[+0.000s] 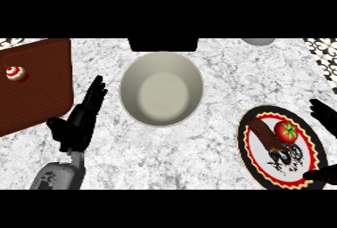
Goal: Pick the tomato from the plate and place it in the bowl
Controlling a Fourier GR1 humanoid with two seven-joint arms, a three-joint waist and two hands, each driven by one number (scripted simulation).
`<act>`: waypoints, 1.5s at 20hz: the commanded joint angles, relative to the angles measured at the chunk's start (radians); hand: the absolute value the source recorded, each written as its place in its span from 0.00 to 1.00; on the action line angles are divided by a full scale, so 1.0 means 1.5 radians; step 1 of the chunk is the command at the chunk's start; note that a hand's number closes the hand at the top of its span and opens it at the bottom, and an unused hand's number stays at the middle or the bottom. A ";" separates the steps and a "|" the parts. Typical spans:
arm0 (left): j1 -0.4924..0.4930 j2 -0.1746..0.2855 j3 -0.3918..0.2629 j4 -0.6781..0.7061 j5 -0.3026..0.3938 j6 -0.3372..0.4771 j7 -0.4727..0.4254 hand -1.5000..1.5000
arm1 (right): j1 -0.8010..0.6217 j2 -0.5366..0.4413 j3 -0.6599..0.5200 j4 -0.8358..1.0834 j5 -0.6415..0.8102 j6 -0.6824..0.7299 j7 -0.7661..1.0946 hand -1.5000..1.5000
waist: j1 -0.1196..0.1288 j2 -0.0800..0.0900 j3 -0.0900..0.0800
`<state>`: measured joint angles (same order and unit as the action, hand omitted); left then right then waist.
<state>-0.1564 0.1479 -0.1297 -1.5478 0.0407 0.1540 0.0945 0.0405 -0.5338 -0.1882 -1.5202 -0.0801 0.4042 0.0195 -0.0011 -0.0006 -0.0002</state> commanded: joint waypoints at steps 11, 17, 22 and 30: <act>-0.004 -0.034 0.040 0.028 -0.040 -0.025 -0.030 0.50 | -0.047 0.094 -0.006 0.121 0.115 -0.005 -0.090 0.00 | 0.000 0.000 0.000; 0.006 -0.024 0.036 -0.012 -0.033 -0.042 0.005 0.50 | -0.076 0.073 0.006 0.200 0.222 -0.081 -0.105 0.00 | 0.003 0.001 0.000; 0.017 -0.036 0.040 -0.006 -0.043 -0.050 -0.015 0.50 | -0.122 0.084 0.022 0.259 0.262 -0.080 -0.120 0.00 | 0.003 0.001 0.000; 0.008 -0.042 0.053 0.024 -0.038 -0.055 -0.020 0.50 | -0.106 0.081 0.103 0.280 0.356 -0.093 -0.255 1.00 | 0.001 0.001 0.000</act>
<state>-0.1497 0.0887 -0.0607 -1.5507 -0.0197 0.0783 0.0980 -0.1424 -0.4297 -0.1195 -1.0787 0.3658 0.2914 -0.2902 0.0004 -0.0025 -0.0056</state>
